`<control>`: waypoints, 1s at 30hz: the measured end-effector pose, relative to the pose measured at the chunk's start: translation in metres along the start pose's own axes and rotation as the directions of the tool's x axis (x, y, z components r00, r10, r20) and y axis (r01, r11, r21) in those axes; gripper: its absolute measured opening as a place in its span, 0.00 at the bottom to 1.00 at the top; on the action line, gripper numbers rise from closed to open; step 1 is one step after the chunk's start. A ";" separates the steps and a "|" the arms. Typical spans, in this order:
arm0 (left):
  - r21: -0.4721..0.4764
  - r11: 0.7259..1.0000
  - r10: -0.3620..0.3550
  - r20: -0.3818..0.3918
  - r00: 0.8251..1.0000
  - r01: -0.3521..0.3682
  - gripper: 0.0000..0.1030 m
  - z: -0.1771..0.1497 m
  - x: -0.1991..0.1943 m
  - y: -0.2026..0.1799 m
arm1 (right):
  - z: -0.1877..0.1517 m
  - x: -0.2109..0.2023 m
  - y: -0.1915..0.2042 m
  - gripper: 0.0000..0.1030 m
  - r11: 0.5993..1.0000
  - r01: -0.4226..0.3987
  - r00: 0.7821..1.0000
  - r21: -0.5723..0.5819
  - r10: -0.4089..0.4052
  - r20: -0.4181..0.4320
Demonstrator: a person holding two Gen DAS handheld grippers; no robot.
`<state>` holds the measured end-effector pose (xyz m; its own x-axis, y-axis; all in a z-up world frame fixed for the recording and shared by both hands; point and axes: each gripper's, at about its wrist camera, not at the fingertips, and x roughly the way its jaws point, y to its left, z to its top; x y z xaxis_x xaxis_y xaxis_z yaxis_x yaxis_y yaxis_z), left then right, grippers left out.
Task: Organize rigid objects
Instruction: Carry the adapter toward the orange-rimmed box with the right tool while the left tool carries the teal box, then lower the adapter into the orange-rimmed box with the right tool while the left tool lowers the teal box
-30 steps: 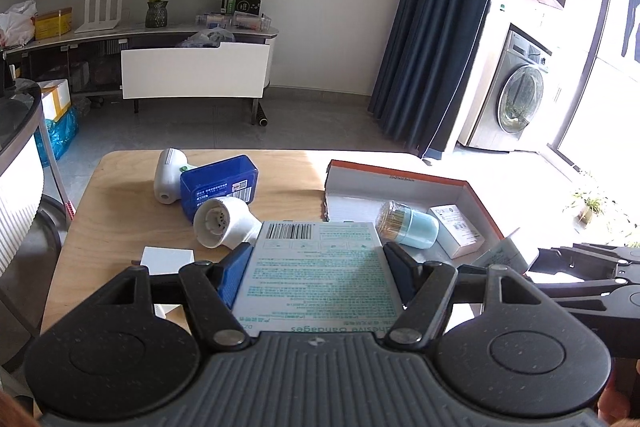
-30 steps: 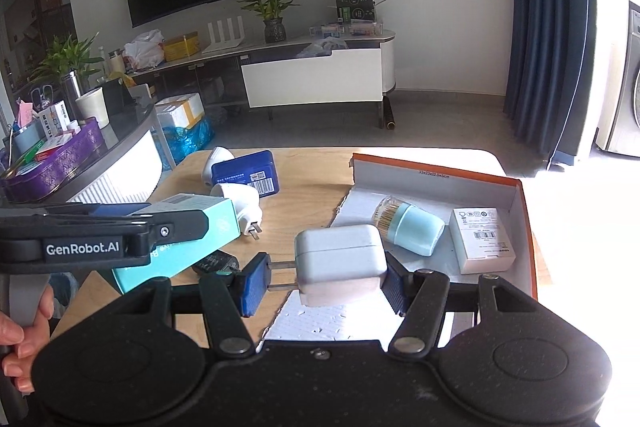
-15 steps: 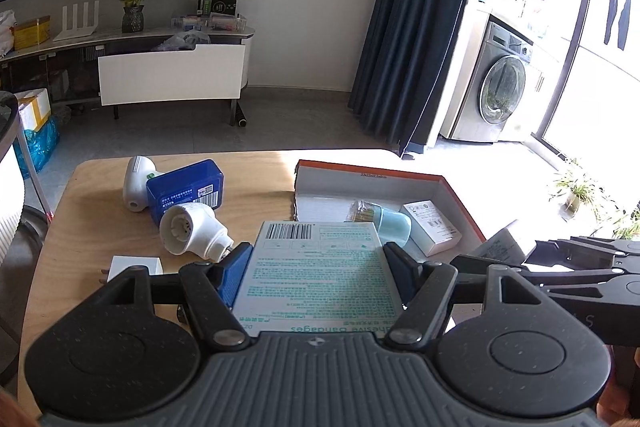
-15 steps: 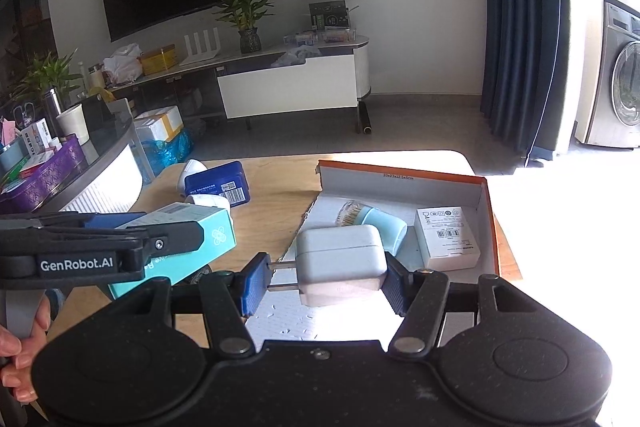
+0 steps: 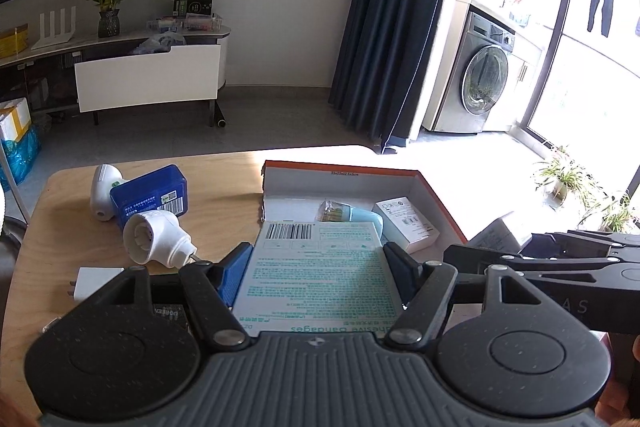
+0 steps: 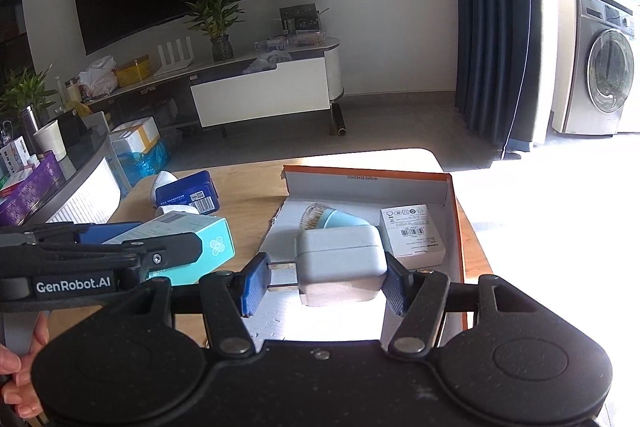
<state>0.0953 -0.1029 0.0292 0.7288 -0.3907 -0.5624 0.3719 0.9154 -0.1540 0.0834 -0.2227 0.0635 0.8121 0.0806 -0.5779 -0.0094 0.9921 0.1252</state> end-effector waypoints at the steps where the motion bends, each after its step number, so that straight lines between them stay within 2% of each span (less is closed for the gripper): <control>1: 0.002 1.000 -0.001 -0.002 1.000 0.001 0.69 0.000 0.001 -0.001 | 0.000 0.000 -0.001 0.69 1.000 0.003 1.000 0.002 -0.003 0.001; 16: 0.036 0.999 -0.022 -0.009 1.000 0.022 0.69 0.007 0.015 -0.019 | 0.005 0.001 -0.018 0.69 0.999 0.030 1.000 0.035 -0.030 0.003; 30: 0.044 0.999 -0.013 -0.018 1.000 0.013 0.69 0.009 0.022 -0.023 | 0.011 0.008 -0.025 0.69 0.999 0.034 0.999 0.034 -0.034 0.005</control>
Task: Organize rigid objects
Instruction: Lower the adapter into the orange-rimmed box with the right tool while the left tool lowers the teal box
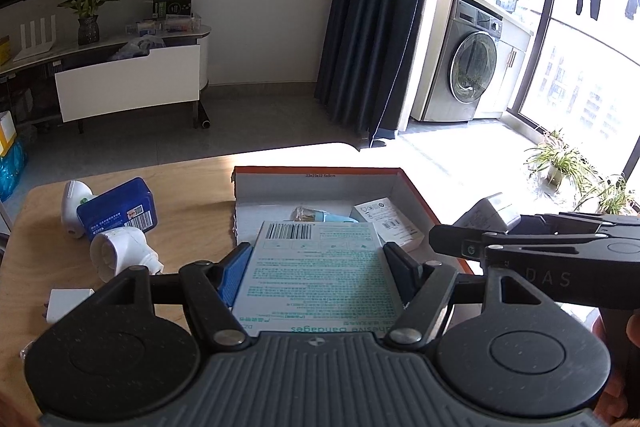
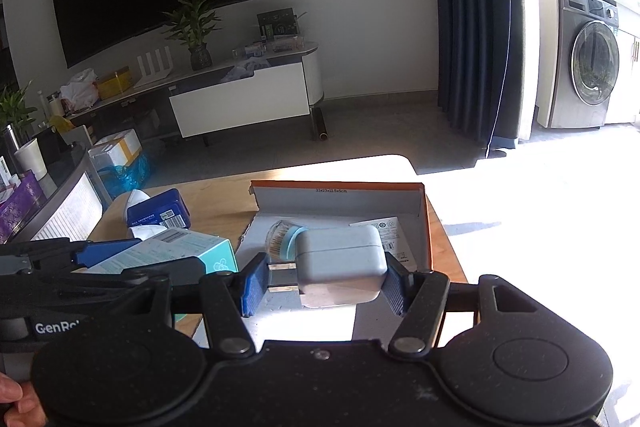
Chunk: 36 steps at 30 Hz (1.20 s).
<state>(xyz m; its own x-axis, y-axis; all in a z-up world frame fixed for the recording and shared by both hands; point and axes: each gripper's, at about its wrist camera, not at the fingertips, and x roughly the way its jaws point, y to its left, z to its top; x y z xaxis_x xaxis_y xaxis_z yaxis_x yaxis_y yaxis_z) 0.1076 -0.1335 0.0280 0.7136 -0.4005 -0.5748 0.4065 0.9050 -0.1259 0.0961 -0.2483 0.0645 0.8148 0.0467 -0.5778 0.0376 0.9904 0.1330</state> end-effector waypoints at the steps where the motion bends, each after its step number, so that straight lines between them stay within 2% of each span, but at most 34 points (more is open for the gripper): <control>1: 0.000 1.000 0.000 -0.002 1.000 0.000 0.69 0.000 0.001 0.000 | 0.001 0.001 0.000 0.69 1.000 0.000 1.000 0.000 0.000 -0.001; 36: 0.016 0.999 -0.032 -0.068 0.997 0.033 0.69 0.001 0.034 -0.010 | 0.015 0.038 -0.014 0.69 1.000 0.029 0.998 -0.006 -0.030 -0.055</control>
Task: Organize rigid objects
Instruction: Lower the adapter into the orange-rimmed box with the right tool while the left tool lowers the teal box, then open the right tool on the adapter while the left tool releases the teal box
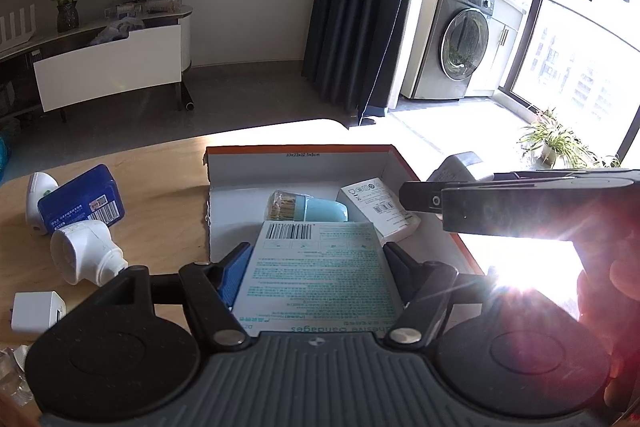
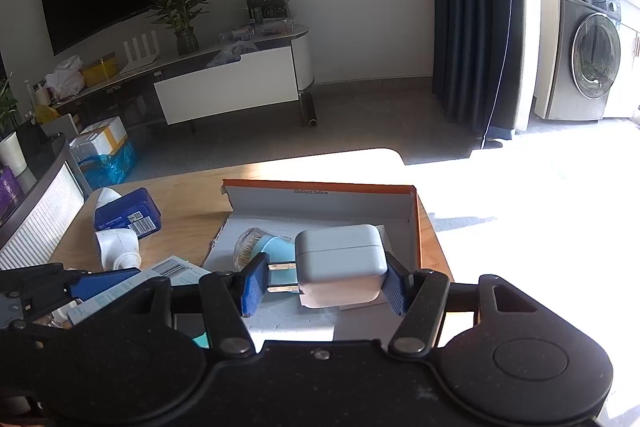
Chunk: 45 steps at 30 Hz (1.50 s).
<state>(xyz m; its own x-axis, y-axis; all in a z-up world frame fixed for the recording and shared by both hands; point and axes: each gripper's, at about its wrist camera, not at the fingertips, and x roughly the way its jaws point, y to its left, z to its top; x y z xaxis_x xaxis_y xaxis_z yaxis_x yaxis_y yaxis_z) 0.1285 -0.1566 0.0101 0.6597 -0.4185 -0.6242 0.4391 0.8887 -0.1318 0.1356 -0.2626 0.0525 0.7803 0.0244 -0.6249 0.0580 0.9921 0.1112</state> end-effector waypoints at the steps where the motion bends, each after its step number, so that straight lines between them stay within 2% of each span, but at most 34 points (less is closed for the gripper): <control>1: 0.000 1.000 -0.001 -0.002 1.000 0.001 0.69 0.000 0.001 0.000 | 0.002 0.002 0.000 0.69 1.000 0.001 1.000 -0.002 -0.001 -0.002; 21: 0.012 0.999 -0.039 -0.043 0.998 0.040 0.70 0.000 0.025 -0.010 | 0.030 0.056 0.000 0.69 0.999 -0.006 0.998 -0.032 0.004 -0.058; 24: 0.009 0.999 -0.039 -0.047 0.998 0.039 0.70 0.001 0.028 -0.011 | 0.039 0.061 0.000 0.69 0.999 -0.020 1.000 -0.029 0.019 -0.012; 27: 0.008 0.999 -0.045 -0.049 0.998 0.045 0.70 0.003 0.031 -0.013 | 0.048 0.054 -0.001 0.75 0.999 -0.019 0.998 -0.036 0.021 0.053; 31: 0.011 0.998 -0.057 -0.048 0.997 0.057 0.70 0.006 0.035 -0.018 | 0.052 0.036 -0.008 0.75 1.000 0.004 0.996 -0.021 -0.002 0.084; 37: -0.002 0.991 -0.134 -0.051 0.990 0.134 0.70 0.013 0.044 -0.033 | 0.046 0.006 -0.021 0.75 1.000 0.018 0.992 0.008 -0.019 0.123; 39: -0.007 0.986 -0.169 -0.050 0.984 0.169 0.79 0.012 0.044 -0.037 | 0.043 -0.002 -0.025 0.75 1.000 0.025 0.992 0.017 -0.027 0.127; 45: 0.001 0.994 -0.105 -0.024 0.994 0.106 0.80 0.010 0.027 -0.032 | 0.035 -0.014 -0.023 0.76 1.000 0.020 0.992 0.016 -0.022 0.121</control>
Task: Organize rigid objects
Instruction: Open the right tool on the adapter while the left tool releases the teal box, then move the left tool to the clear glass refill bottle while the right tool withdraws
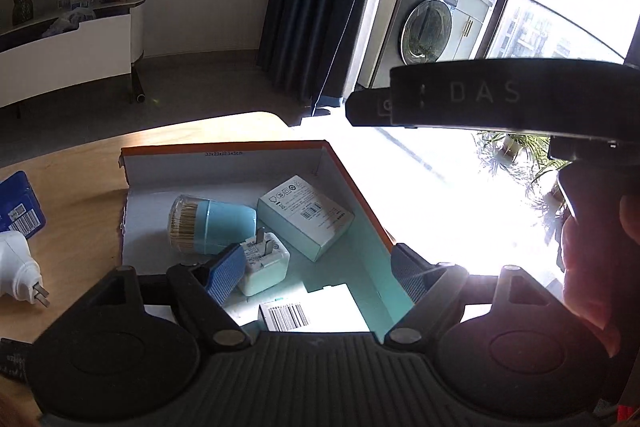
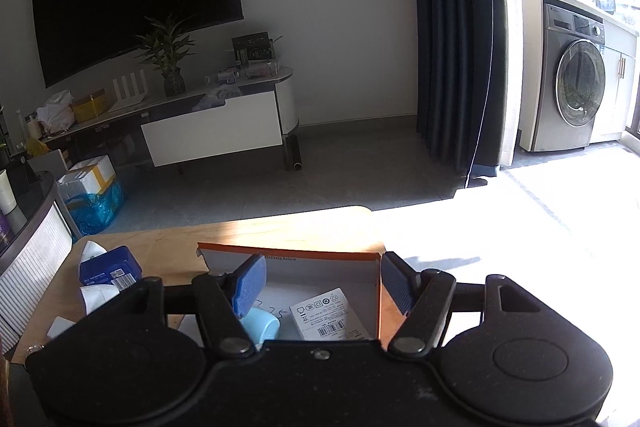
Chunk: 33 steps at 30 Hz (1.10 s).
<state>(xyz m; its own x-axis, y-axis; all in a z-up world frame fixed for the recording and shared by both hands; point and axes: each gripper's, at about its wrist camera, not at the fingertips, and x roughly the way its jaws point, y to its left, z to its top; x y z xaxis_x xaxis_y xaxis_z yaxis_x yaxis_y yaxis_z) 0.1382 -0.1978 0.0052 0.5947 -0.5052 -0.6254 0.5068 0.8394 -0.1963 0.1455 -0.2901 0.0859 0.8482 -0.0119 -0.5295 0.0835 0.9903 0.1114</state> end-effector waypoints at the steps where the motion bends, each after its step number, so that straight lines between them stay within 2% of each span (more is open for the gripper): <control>1: -0.001 1.000 0.014 0.002 1.000 -0.014 0.80 0.000 -0.003 0.002 | -0.001 -0.002 0.002 0.76 1.000 0.002 1.000 -0.001 -0.002 0.002; 6: -0.016 0.993 0.120 0.014 0.993 -0.120 0.84 0.001 -0.024 0.017 | -0.007 -0.007 0.009 0.78 1.000 0.008 1.000 0.005 -0.008 -0.003; 13: -0.045 0.974 0.222 0.017 0.975 -0.221 0.93 0.001 -0.045 0.035 | -0.018 -0.012 0.019 0.81 1.000 0.003 1.000 0.008 -0.002 -0.024; 33: -0.132 0.946 0.303 0.034 0.952 -0.296 0.94 -0.015 -0.083 0.066 | -0.031 -0.006 0.069 0.81 0.996 -0.083 0.994 -0.045 0.080 -0.079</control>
<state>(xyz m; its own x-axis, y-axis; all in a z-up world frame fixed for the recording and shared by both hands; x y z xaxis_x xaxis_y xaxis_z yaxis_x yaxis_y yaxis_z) 0.1130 -0.0972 0.0329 0.7413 -0.2341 -0.6290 0.2209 0.9701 -0.1006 0.1293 -0.2176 0.0706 0.8082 0.0779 -0.5837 -0.0109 0.9930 0.1175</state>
